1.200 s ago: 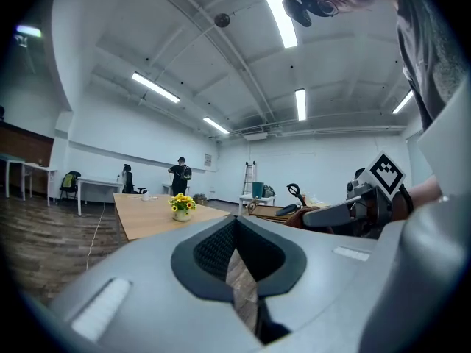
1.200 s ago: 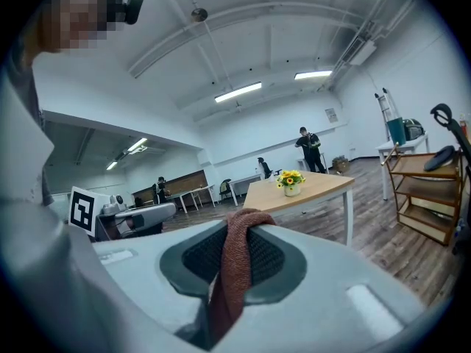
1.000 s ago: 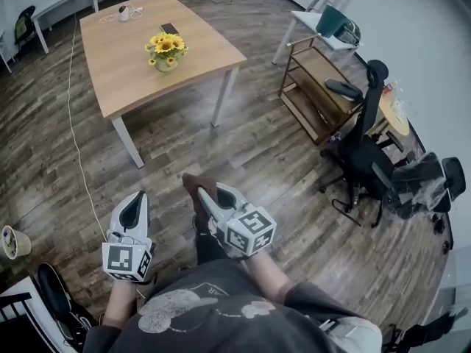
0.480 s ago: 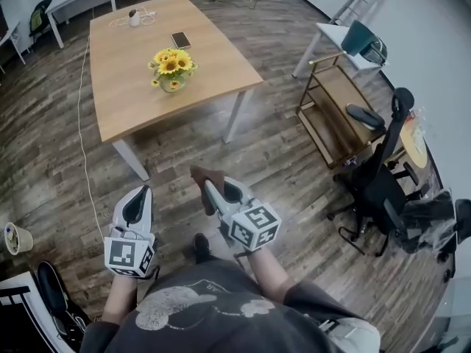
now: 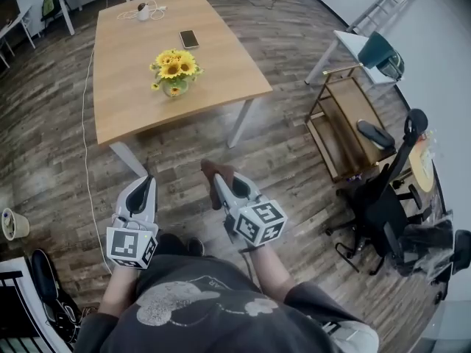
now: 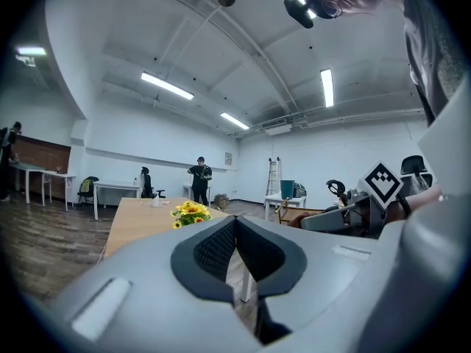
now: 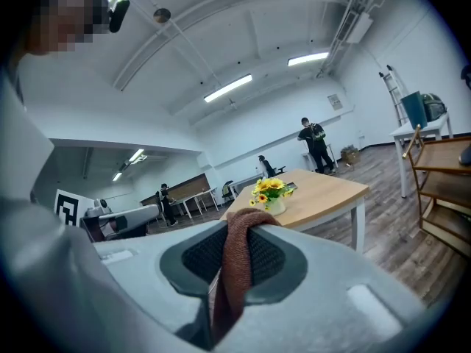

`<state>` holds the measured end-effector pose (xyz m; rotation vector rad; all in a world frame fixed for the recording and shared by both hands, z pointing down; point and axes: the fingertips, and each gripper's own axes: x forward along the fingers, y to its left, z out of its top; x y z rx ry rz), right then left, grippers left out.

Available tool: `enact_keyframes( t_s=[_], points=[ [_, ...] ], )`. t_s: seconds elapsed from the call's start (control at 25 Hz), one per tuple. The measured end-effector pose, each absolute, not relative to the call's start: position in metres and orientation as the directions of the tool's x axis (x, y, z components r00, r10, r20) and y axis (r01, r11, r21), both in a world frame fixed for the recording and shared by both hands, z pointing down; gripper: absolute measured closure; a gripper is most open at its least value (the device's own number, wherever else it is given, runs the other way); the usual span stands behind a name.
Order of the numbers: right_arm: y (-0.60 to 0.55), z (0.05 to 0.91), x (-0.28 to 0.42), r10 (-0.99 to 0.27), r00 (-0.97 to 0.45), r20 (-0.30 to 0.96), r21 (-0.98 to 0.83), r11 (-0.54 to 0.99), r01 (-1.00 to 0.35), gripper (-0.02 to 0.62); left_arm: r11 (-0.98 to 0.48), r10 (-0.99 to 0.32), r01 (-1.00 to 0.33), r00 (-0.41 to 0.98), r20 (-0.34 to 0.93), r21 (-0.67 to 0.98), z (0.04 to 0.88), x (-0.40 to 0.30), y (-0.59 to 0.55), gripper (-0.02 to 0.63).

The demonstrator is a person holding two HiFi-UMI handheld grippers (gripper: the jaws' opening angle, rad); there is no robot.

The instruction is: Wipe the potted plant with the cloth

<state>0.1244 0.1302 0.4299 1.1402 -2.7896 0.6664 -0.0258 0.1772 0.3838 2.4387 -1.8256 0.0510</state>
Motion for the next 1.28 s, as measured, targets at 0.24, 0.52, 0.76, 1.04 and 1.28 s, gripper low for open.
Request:
enact_keyframes(
  t_s=[0.24,0.52,0.76,1.04,1.28],
  points=[
    [0.115,0.438,0.126,-0.666,-0.716,0.212,-0.393,0.612,-0.686,0.551,-0.28,-0.955,-0.959,0.284,0.085,0.049,0.383,-0.029,0.158,0.584],
    [0.071,0.446,0.133,-0.716,-0.662,0.224,-0.394,0.555,-0.733,0.551,-0.328,-0.932,-0.941,0.336,0.137,0.078,0.413,-0.036,0.107,0.512],
    [0.0,0.436,0.136,-0.755,-0.612,0.234,-0.345,0.524,-0.779,0.551,-0.358,-0.919,-0.929,0.369,0.139,0.097,0.424,-0.052,0.041,0.509],
    [-0.076,0.423,0.117,-0.776,-0.577,0.254,-0.303,0.503,-0.81,0.551,-0.386,-0.904,-0.918,0.396,0.16,0.094,0.443,-0.073,-0.025,0.4],
    [-0.127,0.426,0.108,-0.796,-0.541,0.27,-0.283,0.472,-0.835,0.551,-0.41,-0.89,-0.911,0.408,0.203,0.037,0.477,-0.079,-0.066,0.275]
  ],
)
